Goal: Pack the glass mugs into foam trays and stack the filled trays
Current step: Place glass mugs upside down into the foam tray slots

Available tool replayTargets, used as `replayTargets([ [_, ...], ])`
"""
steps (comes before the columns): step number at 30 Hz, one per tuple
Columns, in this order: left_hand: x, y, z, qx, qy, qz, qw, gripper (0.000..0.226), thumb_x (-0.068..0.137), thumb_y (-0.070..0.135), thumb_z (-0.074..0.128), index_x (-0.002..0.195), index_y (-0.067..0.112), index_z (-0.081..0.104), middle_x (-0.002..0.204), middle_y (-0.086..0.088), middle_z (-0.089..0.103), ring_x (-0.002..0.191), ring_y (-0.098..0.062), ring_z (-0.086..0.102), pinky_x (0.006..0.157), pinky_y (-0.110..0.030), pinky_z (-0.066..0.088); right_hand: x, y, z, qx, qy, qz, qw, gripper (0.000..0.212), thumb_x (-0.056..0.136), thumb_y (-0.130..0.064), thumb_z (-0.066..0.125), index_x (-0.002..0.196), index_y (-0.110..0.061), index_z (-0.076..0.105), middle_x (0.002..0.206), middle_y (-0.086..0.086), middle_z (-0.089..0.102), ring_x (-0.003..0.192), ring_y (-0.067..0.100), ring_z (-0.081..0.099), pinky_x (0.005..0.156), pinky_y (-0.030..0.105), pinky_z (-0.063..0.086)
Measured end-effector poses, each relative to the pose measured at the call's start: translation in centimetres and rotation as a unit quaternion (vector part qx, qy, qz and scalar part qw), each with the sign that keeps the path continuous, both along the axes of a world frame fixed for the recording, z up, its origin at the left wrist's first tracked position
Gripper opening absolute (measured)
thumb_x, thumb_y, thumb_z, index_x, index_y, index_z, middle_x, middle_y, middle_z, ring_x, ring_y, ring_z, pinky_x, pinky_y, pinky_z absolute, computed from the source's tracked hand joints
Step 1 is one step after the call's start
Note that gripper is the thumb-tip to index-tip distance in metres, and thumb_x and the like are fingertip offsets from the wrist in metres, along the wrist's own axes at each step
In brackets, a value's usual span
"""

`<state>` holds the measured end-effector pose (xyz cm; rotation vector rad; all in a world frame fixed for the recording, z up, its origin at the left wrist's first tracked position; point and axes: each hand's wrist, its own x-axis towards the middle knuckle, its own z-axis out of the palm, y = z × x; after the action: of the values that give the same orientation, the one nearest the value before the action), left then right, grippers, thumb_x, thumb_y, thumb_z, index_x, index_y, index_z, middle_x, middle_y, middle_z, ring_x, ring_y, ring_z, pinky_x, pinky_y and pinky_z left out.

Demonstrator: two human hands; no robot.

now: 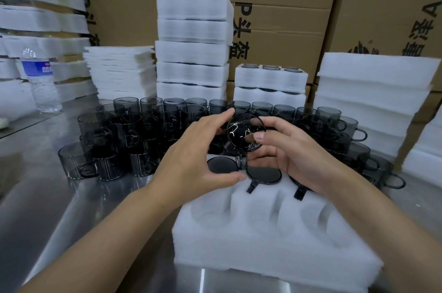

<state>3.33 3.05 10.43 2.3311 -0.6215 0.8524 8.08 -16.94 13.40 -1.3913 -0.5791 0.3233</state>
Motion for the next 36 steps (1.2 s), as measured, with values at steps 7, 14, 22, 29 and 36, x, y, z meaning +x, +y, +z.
replayTargets([
  [7,-0.11,0.15,-0.1,0.006,-0.007,0.006,1.0,0.094,0.064,0.054,0.072,0.142,0.049,0.019,0.133,0.025,0.039,0.12,0.0,0.04,0.094,-0.03,0.045,-0.03,-0.12,0.0,0.007,-0.003,0.027,1.0,0.036,0.077,-0.017,0.068,0.112,-0.013,0.059,0.097,0.008,0.072,0.081,0.027,0.071,0.067,0.028,0.056],
  [14,0.0,0.02,-0.3,0.007,-0.013,0.023,1.0,0.092,0.066,0.049,0.072,0.143,0.045,0.021,0.129,0.024,0.041,0.117,0.0,0.041,0.09,-0.025,0.043,0.06,-0.14,-0.16,-0.003,-0.029,0.029,0.999,0.045,0.072,-0.017,0.073,0.115,-0.022,0.061,0.099,0.002,0.072,0.084,0.025,0.071,0.065,0.026,0.055],
  [22,0.35,0.09,-0.46,0.028,-0.017,0.024,0.999,0.092,0.065,0.047,0.073,0.144,0.041,0.024,0.126,0.03,0.037,0.111,-0.001,0.042,0.089,-0.023,0.043,-0.52,0.07,0.1,-0.118,-0.183,-0.021,0.976,0.064,0.06,-0.03,0.084,0.115,-0.05,0.057,0.119,-0.011,0.057,0.068,0.006,0.061,0.068,0.022,0.052],
  [29,0.55,0.19,-0.57,0.023,-0.005,0.019,1.0,0.093,0.065,0.046,0.073,0.143,0.046,0.022,0.123,0.036,0.038,0.113,0.003,0.041,0.089,-0.024,0.043,-0.73,0.17,0.04,-0.14,-0.234,-0.051,0.961,0.06,0.069,-0.02,0.084,0.115,-0.046,0.057,0.115,-0.019,0.061,0.07,0.005,0.062,0.067,0.02,0.052],
  [36,0.57,0.21,-0.96,-0.057,0.014,-0.001,0.998,0.079,0.065,0.056,0.064,0.136,0.054,0.029,0.124,0.028,0.055,0.112,0.002,0.055,0.083,-0.025,0.052,-0.31,0.38,-0.1,-0.176,-0.237,-0.092,0.951,0.059,0.054,-0.052,0.079,0.107,-0.055,0.054,0.109,-0.028,0.06,0.068,0.007,0.063,0.06,0.021,0.048],
])
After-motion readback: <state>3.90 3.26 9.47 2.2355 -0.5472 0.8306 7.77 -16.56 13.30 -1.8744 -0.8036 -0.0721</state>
